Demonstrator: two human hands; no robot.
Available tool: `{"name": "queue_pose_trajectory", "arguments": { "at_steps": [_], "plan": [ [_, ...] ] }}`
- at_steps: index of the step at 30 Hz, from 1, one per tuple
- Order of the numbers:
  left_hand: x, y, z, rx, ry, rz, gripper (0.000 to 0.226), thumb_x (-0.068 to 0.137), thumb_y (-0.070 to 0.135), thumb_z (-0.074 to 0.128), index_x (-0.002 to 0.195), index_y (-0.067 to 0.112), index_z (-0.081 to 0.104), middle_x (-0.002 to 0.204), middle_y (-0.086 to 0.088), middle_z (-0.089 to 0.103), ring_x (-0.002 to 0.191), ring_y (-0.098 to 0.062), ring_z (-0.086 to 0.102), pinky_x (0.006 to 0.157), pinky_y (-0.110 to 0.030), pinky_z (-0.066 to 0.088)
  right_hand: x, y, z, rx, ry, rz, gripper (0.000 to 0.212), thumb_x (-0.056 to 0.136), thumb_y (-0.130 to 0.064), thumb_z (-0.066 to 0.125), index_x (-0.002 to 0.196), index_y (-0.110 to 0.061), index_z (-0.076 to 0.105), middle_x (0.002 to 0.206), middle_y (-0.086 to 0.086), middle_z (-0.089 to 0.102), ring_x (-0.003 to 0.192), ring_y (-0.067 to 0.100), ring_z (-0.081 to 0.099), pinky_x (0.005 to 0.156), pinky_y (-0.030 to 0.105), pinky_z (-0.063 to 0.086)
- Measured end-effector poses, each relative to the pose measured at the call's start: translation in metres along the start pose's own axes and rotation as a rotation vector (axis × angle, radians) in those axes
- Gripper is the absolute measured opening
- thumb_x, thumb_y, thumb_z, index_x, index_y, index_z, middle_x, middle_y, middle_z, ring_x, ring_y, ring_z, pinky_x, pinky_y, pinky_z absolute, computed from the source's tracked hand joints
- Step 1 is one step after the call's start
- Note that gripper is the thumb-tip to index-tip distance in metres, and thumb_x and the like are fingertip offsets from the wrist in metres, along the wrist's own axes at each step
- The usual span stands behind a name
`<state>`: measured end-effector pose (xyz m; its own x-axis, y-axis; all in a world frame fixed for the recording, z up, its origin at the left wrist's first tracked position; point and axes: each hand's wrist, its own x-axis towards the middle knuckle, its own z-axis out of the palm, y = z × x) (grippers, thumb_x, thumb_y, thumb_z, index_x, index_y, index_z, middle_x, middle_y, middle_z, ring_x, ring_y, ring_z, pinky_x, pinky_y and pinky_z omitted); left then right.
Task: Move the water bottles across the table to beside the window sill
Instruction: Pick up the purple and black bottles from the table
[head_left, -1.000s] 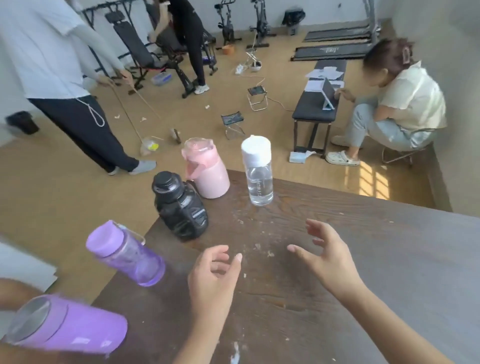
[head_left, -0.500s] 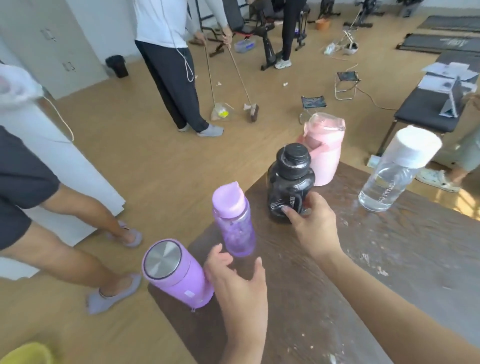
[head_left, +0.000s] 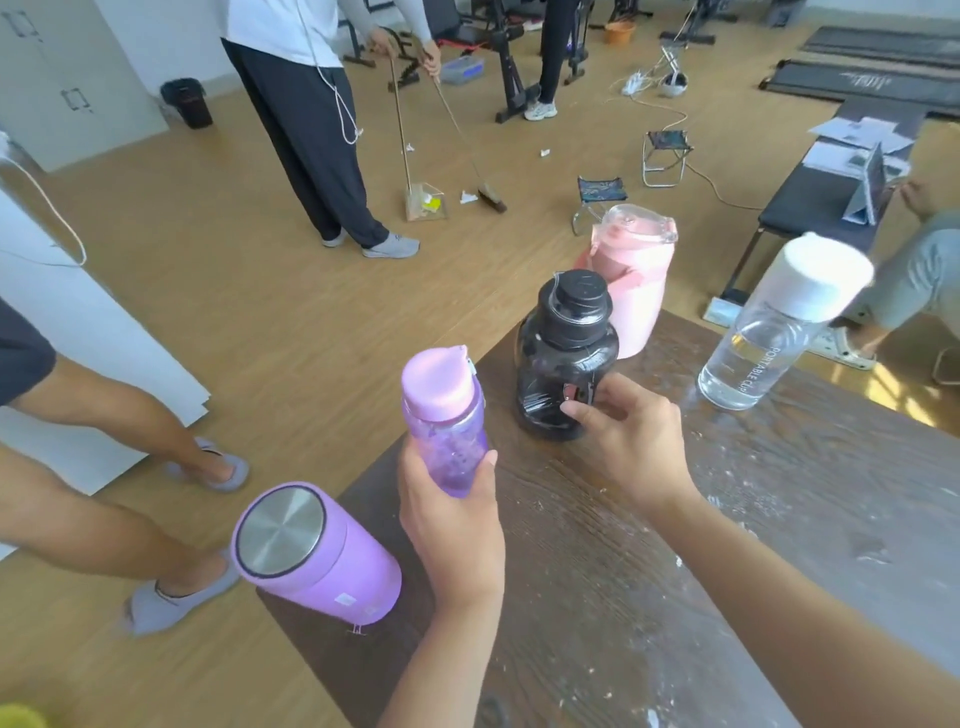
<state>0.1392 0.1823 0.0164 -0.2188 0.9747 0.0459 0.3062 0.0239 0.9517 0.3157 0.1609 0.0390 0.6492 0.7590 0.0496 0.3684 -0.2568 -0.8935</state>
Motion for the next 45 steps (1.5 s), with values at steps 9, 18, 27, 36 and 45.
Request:
{"name": "queue_pose_trajectory", "arguments": {
  "at_steps": [9,18,27,36,45],
  "plan": [
    [-0.041,0.01,0.009,-0.02,-0.236,0.075,0.055,0.072,0.031,0.093,0.12,0.032,0.066,0.114,0.012,0.079,0.111,-0.018,0.076,0.101,-0.045,0.06,-0.061,0.044,-0.058,0.014,0.184,-0.066,0.025,0.088,-0.019,0.085,0.089,0.002,0.072,0.086,0.02,0.08,0.085,0.046,0.071,0.078,0.043,0.055],
    [-0.162,0.05,0.07,-0.096,-0.559,0.173,0.056,0.07,0.021,0.096,0.108,0.051,0.067,0.11,0.018,0.081,0.108,-0.011,0.077,0.096,-0.032,0.058,-0.15,0.093,-0.208,-0.002,0.488,0.054,0.016,0.085,-0.014,0.087,0.088,-0.001,0.076,0.085,0.003,0.081,0.081,0.041,0.073,0.071,0.03,0.054],
    [-0.355,0.117,0.199,-0.149,-0.919,0.258,0.055,0.062,0.035,0.092,0.111,0.027,0.07,0.113,-0.001,0.072,0.109,-0.023,0.074,0.101,-0.051,0.061,-0.264,0.151,-0.372,-0.139,0.804,0.174,0.018,0.085,-0.005,0.086,0.081,0.002,0.07,0.075,0.016,0.077,0.058,0.011,0.061,0.059,0.014,0.044],
    [-0.539,0.169,0.298,-0.157,-1.327,0.365,0.047,0.073,0.012,0.093,0.113,0.018,0.069,0.12,-0.002,0.075,0.11,-0.013,0.068,0.092,-0.025,0.052,-0.361,0.217,-0.476,-0.214,1.011,0.276,0.033,0.092,-0.024,0.08,0.086,0.004,0.064,0.08,0.025,0.074,0.082,0.014,0.08,0.067,0.036,0.051],
    [-0.632,0.196,0.343,0.026,-1.475,0.369,0.067,0.061,0.027,0.095,0.122,0.018,0.069,0.108,0.004,0.072,0.104,-0.021,0.07,0.093,-0.029,0.053,-0.374,0.246,-0.506,-0.141,1.121,0.207,0.033,0.088,-0.023,0.074,0.071,-0.008,0.05,0.059,0.009,0.052,0.061,0.01,0.037,0.055,0.036,0.045]
  ]
}}
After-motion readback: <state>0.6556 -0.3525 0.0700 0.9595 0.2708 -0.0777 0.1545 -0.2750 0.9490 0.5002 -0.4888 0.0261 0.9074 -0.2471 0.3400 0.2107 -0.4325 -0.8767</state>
